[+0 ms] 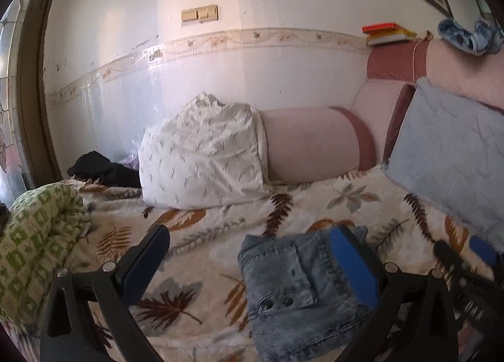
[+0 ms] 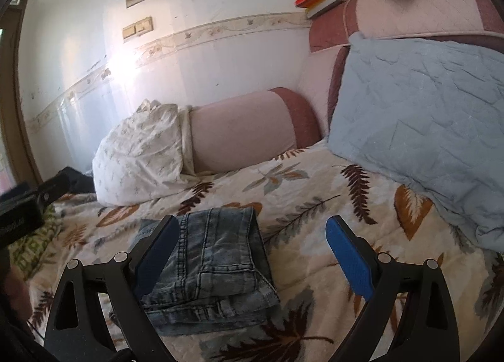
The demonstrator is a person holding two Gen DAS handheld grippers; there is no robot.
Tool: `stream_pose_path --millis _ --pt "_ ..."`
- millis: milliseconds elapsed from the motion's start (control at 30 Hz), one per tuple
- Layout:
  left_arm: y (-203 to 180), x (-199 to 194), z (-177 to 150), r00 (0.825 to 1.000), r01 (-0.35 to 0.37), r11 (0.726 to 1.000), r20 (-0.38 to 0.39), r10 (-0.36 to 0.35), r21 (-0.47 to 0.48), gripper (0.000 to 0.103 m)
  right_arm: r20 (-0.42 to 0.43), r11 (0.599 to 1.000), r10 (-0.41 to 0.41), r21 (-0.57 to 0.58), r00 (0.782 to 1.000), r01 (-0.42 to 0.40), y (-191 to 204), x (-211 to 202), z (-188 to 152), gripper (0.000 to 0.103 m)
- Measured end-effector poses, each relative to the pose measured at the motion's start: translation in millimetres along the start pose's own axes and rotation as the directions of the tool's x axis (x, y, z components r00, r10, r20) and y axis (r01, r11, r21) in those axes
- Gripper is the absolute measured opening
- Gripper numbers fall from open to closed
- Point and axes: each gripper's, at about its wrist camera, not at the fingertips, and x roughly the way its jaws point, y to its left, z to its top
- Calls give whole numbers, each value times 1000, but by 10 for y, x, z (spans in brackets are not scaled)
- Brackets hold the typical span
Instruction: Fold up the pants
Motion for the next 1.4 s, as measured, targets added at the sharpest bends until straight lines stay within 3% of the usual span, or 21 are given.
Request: stream_pose_path --millis 400,767,1400 --pt "212 -1 -124 998 -49 999 -34 49 2 103 -38 996 -84 -40 996 83 26 131 -105 95" --pt "325 -51 -236 997 -58 998 -54 58 0 103 -20 995 -92 -38 996 91 33 73 -126 95" --pt "343 107 -390 993 -60 998 -104 62 16 103 9 988 20 -155 1000 -19 348 13 -165 95"
